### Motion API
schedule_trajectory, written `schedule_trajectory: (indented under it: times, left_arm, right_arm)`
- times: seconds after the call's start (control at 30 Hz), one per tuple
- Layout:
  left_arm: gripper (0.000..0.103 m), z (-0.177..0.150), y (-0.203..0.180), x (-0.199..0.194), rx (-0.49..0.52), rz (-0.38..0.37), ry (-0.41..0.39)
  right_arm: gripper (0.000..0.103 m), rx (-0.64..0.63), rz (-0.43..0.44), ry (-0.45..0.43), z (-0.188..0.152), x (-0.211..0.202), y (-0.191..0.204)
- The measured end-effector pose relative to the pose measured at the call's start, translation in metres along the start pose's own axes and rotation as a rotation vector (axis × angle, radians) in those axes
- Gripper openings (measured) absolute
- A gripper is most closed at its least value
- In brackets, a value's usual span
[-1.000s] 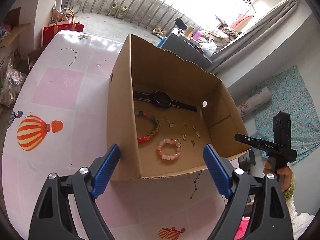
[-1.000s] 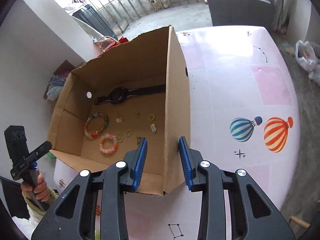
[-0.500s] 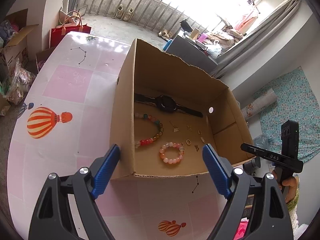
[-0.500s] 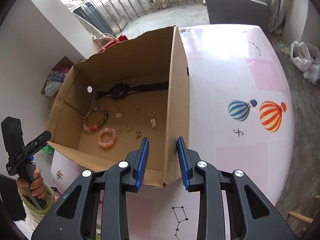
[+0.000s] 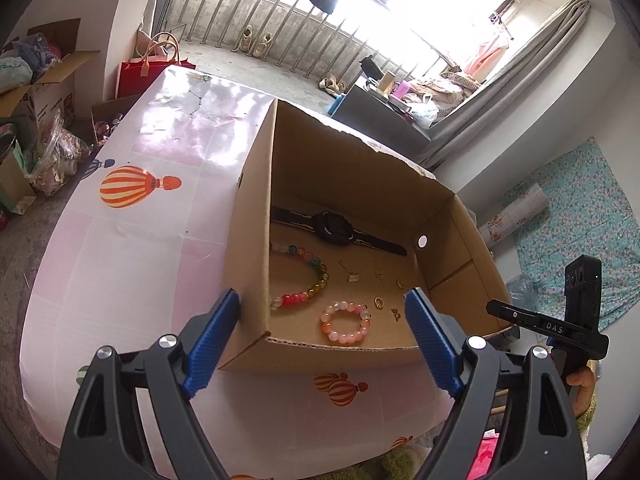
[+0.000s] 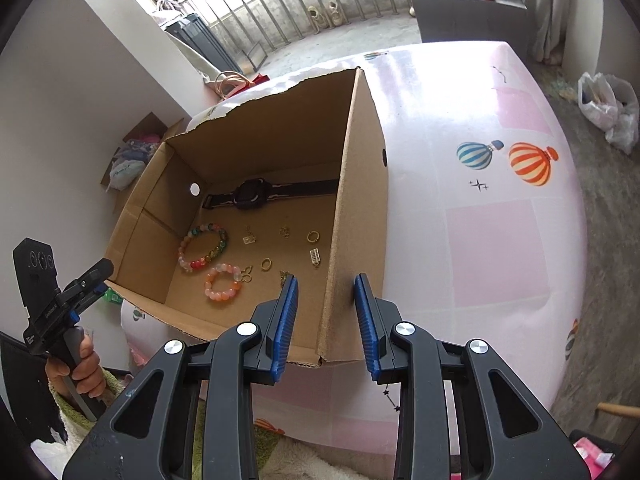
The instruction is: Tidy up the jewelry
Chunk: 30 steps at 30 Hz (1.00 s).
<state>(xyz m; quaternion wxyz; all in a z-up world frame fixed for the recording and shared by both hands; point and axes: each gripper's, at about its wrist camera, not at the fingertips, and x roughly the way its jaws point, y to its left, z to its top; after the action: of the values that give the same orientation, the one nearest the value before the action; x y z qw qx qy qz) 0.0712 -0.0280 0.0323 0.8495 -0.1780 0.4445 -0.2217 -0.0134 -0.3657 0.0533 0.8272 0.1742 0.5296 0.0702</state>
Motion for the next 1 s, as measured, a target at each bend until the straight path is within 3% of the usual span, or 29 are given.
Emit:
schedule_trajectory:
  times: [0.37,0.47,0.53,0.6,0.73,0.8,0.9,1.0]
  left_arm:
    - [0.082,-0.015,0.000,-0.001,0.020,0.011,0.004]
    - [0.083,-0.019,-0.007,-0.010,0.066,0.050,-0.034]
    - [0.084,-0.024,-0.019,-0.024,0.123,0.122,-0.096]
    - [0.093,-0.033,-0.029,-0.041,0.181,0.183,-0.155]
    - [0.097,-0.052,-0.047,-0.066,0.272,0.230,-0.223]
    - [0.097,-0.062,-0.056,-0.070,0.304,0.247,-0.233]
    - [0.097,-0.072,-0.064,-0.071,0.318,0.255,-0.228]
    - [0.097,-0.078,-0.069,-0.062,0.315,0.285,-0.188]
  right_arm:
    - [0.030,0.060,0.027,-0.023,-0.001,0.010,-0.008]
    - [0.031,0.064,0.018,-0.069,-0.008,0.000,-0.005]
    - [0.043,0.050,-0.039,-0.137,-0.017,-0.017,0.000]
    - [0.057,0.029,-0.107,-0.211,-0.028,-0.033,0.007]
    - [0.074,-0.046,-0.188,-0.314,-0.051,-0.058,0.033]
    - [0.085,-0.065,-0.182,-0.330,-0.065,-0.060,0.043]
    - [0.093,-0.052,-0.176,-0.325,-0.082,-0.051,0.055]
    - [0.093,-0.036,-0.196,-0.296,-0.093,-0.031,0.064]
